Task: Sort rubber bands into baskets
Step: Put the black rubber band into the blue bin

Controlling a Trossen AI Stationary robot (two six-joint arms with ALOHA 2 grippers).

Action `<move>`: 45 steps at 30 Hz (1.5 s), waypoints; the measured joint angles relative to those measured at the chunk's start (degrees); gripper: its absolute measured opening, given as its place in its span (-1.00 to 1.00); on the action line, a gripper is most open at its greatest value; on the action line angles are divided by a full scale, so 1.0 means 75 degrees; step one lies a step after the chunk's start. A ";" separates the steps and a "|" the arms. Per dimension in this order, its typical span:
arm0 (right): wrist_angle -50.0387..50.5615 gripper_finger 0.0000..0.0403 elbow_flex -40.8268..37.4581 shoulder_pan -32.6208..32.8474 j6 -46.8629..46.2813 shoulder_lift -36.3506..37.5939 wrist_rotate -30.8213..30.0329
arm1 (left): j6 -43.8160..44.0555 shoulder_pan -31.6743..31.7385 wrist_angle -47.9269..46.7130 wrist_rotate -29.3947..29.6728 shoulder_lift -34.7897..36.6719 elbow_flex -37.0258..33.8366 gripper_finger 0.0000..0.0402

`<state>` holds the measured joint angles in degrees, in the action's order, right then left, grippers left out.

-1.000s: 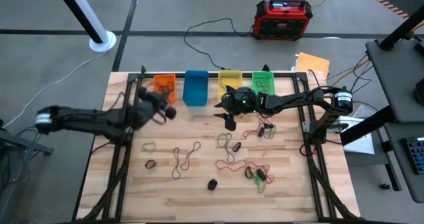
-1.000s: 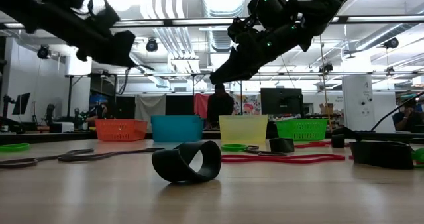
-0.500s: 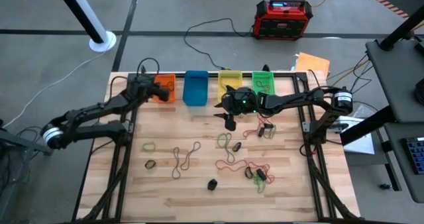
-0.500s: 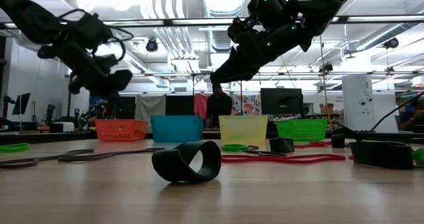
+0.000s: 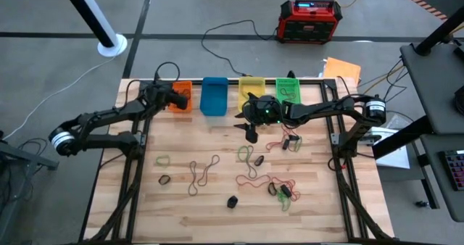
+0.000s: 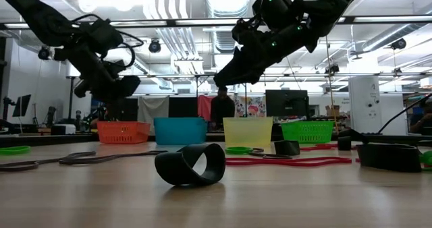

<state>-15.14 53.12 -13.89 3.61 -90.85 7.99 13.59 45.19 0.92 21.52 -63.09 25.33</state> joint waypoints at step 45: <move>0.1810 -0.12 -0.0236 0.1486 -0.0096 -0.0009 -0.1212 | -0.2346 -0.5499 0.1161 0.0201 0.0297 0.0571 -0.31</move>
<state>-1.56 51.36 -2.74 2.89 -90.91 -1.10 -4.01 3.95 9.63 23.03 -60.86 29.62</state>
